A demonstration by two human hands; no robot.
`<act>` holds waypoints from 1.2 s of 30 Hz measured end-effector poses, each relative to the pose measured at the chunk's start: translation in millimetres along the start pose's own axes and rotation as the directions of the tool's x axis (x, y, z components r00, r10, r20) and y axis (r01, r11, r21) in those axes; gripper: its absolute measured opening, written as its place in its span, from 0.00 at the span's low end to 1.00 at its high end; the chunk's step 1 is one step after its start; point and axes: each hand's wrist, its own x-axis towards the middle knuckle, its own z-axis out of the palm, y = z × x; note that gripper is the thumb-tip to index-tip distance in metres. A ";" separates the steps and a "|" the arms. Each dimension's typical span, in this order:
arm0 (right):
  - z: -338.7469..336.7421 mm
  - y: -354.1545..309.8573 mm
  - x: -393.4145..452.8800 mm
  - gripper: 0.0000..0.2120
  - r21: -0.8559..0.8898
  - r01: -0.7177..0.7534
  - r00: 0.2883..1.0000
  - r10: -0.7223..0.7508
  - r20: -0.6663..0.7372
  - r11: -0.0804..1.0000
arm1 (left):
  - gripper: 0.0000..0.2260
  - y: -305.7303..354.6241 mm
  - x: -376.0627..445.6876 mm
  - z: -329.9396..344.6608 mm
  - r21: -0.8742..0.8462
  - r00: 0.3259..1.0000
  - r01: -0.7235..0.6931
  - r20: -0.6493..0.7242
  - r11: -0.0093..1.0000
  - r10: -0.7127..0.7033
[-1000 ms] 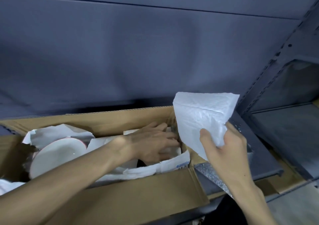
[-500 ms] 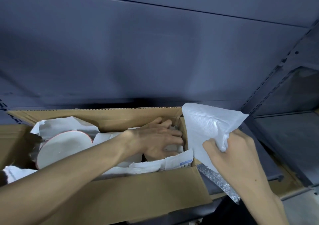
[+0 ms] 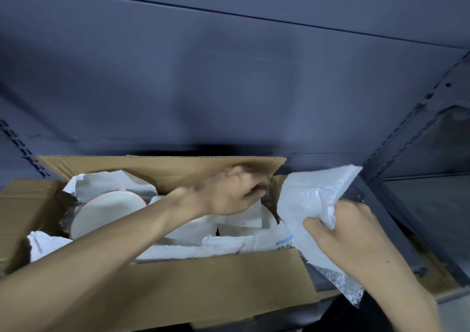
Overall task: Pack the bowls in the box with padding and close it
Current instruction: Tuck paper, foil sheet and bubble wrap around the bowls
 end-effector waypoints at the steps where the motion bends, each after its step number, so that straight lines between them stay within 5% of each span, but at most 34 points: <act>1: -1.3 -0.1 2.8 0.22 -0.015 0.008 1.000 -0.008 0.010 1.000 | 0.09 2.8 0.3 -0.7 -0.033 0.999 0.029 -0.037 0.999 -0.030; 14: -11.0 1.9 66.7 0.20 -0.184 -0.059 0.934 0.119 0.336 0.981 | 0.09 18.0 -1.6 4.4 -0.200 0.988 0.150 -0.005 0.968 -0.154; 19: -2.9 -2.8 70.5 0.21 -0.212 -0.037 0.922 0.115 0.369 0.976 | 0.10 15.2 0.2 9.9 -0.155 0.981 0.145 0.152 0.977 -0.122; 24: 4.5 -3.6 78.5 0.20 -0.190 -0.077 0.960 0.124 0.249 0.979 | 0.11 20.1 7.9 17.3 -0.039 0.988 0.067 0.140 0.997 -0.061; 28: 6.1 -1.1 71.0 0.24 -0.042 -0.032 0.987 0.038 0.159 0.999 | 0.11 19.1 9.8 13.5 -0.144 0.983 0.135 0.143 0.980 -0.115; 33: -8.9 0.7 57.4 0.16 0.044 0.133 0.979 -0.138 0.152 0.990 | 0.09 24.6 0.7 3.5 -0.470 0.936 0.323 0.030 0.821 -0.350; 36: -26.9 -5.1 48.9 0.14 0.132 0.205 0.971 -0.219 0.096 0.970 | 0.14 31.1 -9.9 -14.5 -0.813 0.890 0.322 0.085 0.485 -0.449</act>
